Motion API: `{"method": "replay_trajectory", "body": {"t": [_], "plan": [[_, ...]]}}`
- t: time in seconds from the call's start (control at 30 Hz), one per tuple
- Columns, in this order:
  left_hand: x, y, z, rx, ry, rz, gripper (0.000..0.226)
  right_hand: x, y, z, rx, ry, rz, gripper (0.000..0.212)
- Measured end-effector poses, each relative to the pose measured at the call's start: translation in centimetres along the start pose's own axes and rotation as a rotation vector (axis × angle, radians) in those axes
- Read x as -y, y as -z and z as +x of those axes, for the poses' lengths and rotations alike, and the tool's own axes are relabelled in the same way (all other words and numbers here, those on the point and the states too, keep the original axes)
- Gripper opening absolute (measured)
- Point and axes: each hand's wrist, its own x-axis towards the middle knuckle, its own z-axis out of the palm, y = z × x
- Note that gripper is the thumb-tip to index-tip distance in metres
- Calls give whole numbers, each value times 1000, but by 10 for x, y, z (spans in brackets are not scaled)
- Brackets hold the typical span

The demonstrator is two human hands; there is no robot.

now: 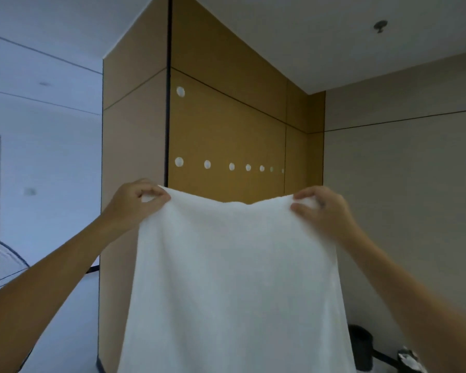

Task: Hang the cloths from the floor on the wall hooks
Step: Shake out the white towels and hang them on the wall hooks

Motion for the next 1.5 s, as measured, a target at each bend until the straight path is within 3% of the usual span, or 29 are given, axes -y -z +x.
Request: {"method": "replay_trajectory", "body": {"t": [0.07,0.33,0.43,0.57,0.73,0.9,1.07,1.27,1.37,1.5], "plan": [[14,-7,29,30,-68,62,9,-12,-12,23,-39,-19,30,17],[72,-51,158,128,-219,140,19,-62,-56,119,-75,42,4,20],[93,-73,191,152,-230,137,21,-91,-73,148,-53,64,-17,27],[116,-99,219,217,-234,196,39,-138,-93,179,-9,95,-23,33],[138,-140,249,341,-132,282,54,-200,-118,212,15,112,-21,33],[141,-189,278,246,-29,244,48,-259,-137,254,-3,192,-6,32],[140,-236,305,137,80,247,6,-316,-151,306,68,176,115,25],[144,-273,328,-1,113,472,12,-358,-176,362,102,226,272,15],[148,-281,334,76,74,640,17,-379,-200,381,120,247,310,12],[155,-291,334,312,65,813,27,-396,-237,394,129,292,361,19]]}}
